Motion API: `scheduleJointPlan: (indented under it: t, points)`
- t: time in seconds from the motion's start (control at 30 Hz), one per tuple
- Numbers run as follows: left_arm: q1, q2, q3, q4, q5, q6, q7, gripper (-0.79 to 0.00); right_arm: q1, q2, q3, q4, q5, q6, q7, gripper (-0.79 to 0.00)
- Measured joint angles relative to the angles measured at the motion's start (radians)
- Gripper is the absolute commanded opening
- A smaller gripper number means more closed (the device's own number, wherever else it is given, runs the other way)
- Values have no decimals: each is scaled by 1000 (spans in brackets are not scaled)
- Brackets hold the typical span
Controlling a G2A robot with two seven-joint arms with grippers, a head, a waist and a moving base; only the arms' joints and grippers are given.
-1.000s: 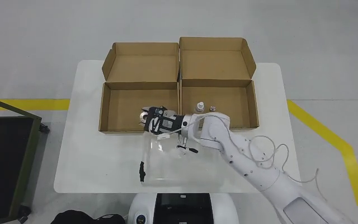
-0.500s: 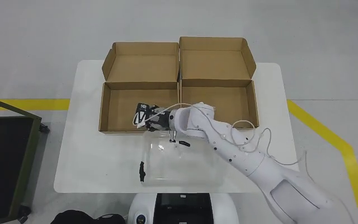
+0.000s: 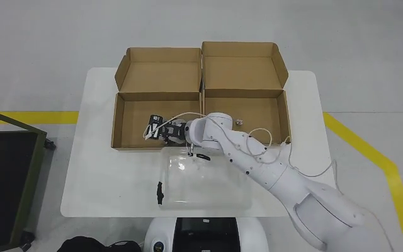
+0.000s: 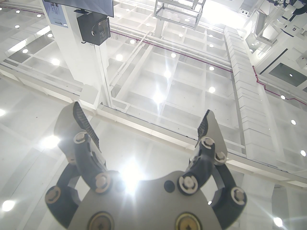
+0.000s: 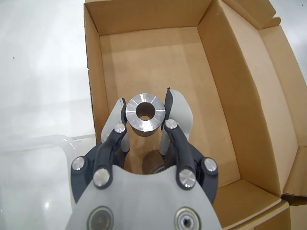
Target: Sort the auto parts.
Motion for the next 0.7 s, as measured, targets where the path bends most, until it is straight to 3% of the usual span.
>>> scheduleJointPlan:
  t: [0.33,0.7]
  points:
    - [0,0,0,0,0,0,0,0,13,-31,-7,54,-20,-16,5,-499]
    - [0,0,0,0,0,0,0,0,18,-55,-1,91,-46,-26,12,-468]
